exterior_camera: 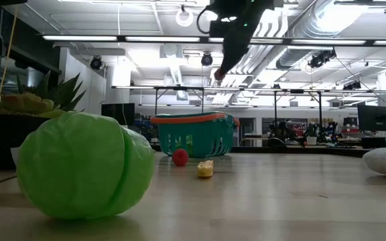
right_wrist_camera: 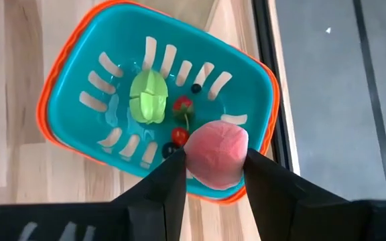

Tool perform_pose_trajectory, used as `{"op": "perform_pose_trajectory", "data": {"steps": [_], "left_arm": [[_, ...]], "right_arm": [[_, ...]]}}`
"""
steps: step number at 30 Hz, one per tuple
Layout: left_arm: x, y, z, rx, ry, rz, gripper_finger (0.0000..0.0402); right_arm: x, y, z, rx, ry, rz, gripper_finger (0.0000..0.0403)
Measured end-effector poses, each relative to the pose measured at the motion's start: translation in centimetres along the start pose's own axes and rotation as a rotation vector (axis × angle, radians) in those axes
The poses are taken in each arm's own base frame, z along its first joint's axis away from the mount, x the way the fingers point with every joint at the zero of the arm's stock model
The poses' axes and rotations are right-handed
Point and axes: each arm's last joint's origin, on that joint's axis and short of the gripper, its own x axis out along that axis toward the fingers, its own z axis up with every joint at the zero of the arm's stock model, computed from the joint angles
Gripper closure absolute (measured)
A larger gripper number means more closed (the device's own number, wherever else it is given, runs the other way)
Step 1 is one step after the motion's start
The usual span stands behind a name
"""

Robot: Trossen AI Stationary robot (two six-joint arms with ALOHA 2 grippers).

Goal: Pick and placing Produce into tupperware
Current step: Put the pink peach in the green basket

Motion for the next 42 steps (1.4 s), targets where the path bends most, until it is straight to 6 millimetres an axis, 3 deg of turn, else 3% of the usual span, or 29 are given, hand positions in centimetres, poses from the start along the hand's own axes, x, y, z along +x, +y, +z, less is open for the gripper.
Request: {"op": "perform_pose_trajectory", "data": {"steps": [5, 25, 42], "left_arm": [[0.0, 0.0, 0.0, 0.001, 0.0, 0.0, 0.0401], [0.0, 0.0, 0.0, 0.0, 0.0, 0.0, 0.0401], [0.0, 0.0, 0.0, 0.0, 0.0, 0.0, 0.0401]], "right_arm": [[2.2, -0.5, 1.0, -0.003, 0.046, 0.023, 0.0279], [9.2, -0.1, 1.1, 0.002, 0.125, 0.099, 0.0279], [12.2, 0.9, 0.3, 0.079, 0.207, 0.188, 0.0279]]}}
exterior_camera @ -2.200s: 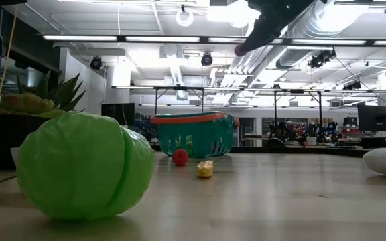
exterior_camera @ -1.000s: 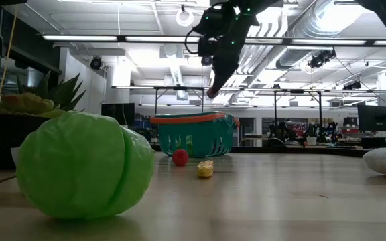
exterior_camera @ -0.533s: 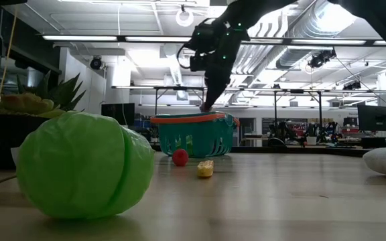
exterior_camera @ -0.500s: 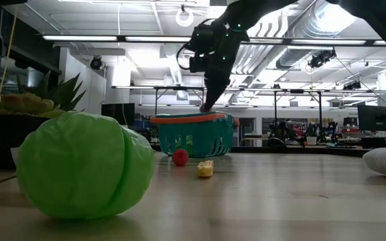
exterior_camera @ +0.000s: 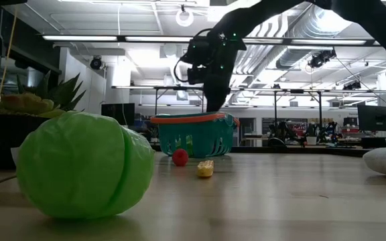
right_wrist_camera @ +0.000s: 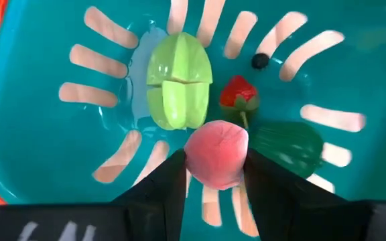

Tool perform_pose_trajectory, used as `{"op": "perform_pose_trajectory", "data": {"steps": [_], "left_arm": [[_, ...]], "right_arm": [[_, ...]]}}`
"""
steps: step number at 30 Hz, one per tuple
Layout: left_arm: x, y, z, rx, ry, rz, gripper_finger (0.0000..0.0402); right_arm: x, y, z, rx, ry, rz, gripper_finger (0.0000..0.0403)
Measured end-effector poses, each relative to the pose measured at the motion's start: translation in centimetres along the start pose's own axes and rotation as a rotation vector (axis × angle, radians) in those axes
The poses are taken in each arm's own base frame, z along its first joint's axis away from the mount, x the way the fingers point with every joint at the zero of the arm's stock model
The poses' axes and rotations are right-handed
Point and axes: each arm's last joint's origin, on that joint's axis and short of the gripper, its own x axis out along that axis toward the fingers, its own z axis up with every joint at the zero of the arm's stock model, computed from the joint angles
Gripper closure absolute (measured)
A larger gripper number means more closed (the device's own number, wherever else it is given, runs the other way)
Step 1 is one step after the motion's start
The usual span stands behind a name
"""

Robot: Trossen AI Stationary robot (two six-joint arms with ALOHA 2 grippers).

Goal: Pick and placing Produce into tupperware
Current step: Put the pink peach in the green basket

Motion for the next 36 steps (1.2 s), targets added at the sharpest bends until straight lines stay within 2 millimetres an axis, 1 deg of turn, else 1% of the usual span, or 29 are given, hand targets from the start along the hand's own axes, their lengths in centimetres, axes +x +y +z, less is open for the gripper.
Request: {"op": "perform_pose_trajectory", "data": {"steps": [9, 15, 26, 36], "left_arm": [[0.0, 0.0, 0.0, 0.0, 0.0, 0.0, 0.0401], [0.0, 0.0, 0.0, 0.0, 0.0, 0.0, 0.0401], [0.0, 0.0, 0.0, 0.001, 0.0, 0.0, 0.0401], [0.0, 0.0, 0.0, 0.0, 0.0, 0.0, 0.0401]], "right_arm": [[0.2, 0.1, -0.1, 0.057, 0.003, 0.035, 0.0279], [1.4, 0.1, -0.2, 0.101, 0.033, 0.069, 0.0279], [2.3, 0.3, -0.3, 0.151, 0.059, 0.085, 0.0279], [2.3, 0.1, -0.4, 0.178, 0.064, 0.085, 0.0279]]}}
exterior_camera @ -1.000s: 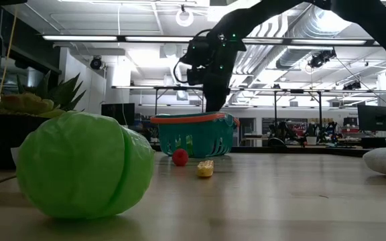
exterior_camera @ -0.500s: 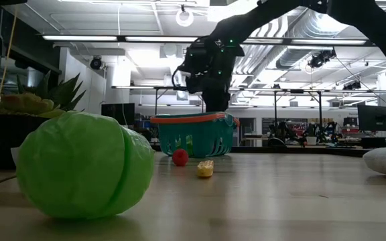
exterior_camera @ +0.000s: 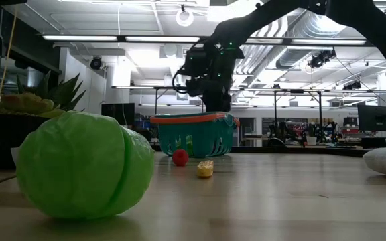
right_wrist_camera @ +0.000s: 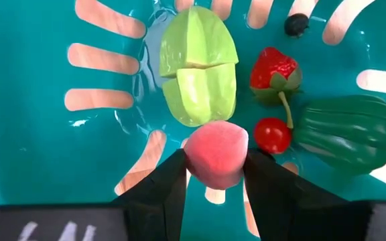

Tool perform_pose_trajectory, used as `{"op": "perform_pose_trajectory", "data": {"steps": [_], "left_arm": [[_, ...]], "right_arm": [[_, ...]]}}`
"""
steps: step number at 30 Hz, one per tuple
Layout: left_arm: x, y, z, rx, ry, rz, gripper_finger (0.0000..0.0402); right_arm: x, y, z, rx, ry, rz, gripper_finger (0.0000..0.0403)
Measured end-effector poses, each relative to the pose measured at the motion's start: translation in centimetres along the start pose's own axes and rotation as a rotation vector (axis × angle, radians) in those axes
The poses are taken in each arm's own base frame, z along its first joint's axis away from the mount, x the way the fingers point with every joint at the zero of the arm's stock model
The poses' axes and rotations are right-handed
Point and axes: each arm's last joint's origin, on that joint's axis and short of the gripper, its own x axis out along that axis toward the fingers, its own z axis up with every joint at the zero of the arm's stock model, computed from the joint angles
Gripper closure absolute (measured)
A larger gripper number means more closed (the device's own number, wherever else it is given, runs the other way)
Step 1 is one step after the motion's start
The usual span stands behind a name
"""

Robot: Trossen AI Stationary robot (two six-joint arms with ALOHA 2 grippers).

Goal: Pick and placing Produce into tupperware
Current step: Put the pink peach in the green basket

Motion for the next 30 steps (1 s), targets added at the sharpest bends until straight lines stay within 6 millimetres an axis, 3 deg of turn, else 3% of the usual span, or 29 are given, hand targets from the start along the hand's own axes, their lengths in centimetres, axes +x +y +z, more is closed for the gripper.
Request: {"op": "perform_pose_trajectory", "data": {"steps": [17, 30], "left_arm": [[0.0, 0.0, 0.0, 0.0, 0.0, 0.0, 0.0401], [0.0, 0.0, 0.0, 0.0, 0.0, 0.0, 0.0401]], "right_arm": [[-0.01, -0.07, -0.03, 0.218, 0.001, 0.002, 0.0279], [0.0, 0.02, -0.01, 0.223, 0.001, 0.001, 0.0279]]}}
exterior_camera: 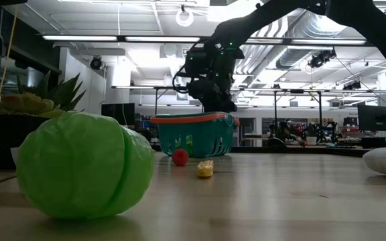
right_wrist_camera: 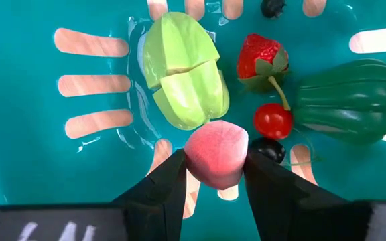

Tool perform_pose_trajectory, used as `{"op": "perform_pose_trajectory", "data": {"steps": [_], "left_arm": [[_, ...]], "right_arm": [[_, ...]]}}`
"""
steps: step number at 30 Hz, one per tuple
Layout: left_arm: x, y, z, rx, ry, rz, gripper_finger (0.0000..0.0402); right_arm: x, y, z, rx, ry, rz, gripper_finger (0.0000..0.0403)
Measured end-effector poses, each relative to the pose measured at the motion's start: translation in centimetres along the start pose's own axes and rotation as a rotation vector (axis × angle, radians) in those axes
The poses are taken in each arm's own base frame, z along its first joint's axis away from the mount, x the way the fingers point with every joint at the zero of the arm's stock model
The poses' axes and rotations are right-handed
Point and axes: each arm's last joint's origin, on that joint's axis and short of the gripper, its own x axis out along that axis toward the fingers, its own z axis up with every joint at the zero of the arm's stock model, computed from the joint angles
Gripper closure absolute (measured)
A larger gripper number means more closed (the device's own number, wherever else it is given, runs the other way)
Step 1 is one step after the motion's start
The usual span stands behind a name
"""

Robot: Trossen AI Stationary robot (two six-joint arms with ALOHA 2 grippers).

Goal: Pick and placing Produce into tupperware
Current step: Put the pink peach in the green basket, then put the red cherry in the green basket

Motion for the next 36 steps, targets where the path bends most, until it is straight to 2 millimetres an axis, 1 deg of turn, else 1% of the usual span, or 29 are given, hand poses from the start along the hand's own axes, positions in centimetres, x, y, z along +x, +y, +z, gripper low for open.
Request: {"op": "perform_pose_trajectory", "data": {"steps": [5, 14, 18, 24, 27, 31, 33, 36], "left_arm": [[0.0, 0.0, 0.0, 0.0, 0.0, 0.0, 0.0401], [0.0, 0.0, 0.0, 0.0, 0.0, 0.0, 0.0401], [0.0, 0.0, 0.0, 0.0, 0.0, 0.0, 0.0401], [0.0, 0.0, 0.0, 0.0, 0.0, 0.0, 0.0401], [0.0, 0.0, 0.0, 0.0, 0.0, 0.0, 0.0401], [0.0, 0.0, 0.0, 0.0, 0.0, 0.0, 0.0401], [0.0, 0.0, 0.0, 0.0, 0.0, 0.0, 0.0401], [0.0, 0.0, 0.0, 0.0, 0.0, 0.0, 0.0401]], "right_arm": [[0.0, 0.0, 0.0, -0.011, -0.001, 0.0, 0.0272], [0.0, 0.0, 0.0, -0.021, -0.001, -0.001, 0.0216], [0.0, 0.0, 0.0, -0.021, -0.001, -0.001, 0.0213], [-0.1, 0.0, 0.1, -0.026, -0.008, 0.0, 0.0222], [-0.8, 0.2, 0.6, -0.031, -0.036, 0.014, 0.0226], [-2.2, 0.0, 1.5, -0.022, -0.099, 0.03, 0.023], [-3.3, 0.0, 2.0, -0.02, -0.139, 0.03, 0.0231], [-5.5, 0.2, 2.6, -0.032, -0.218, 0.031, 0.0231]]}}
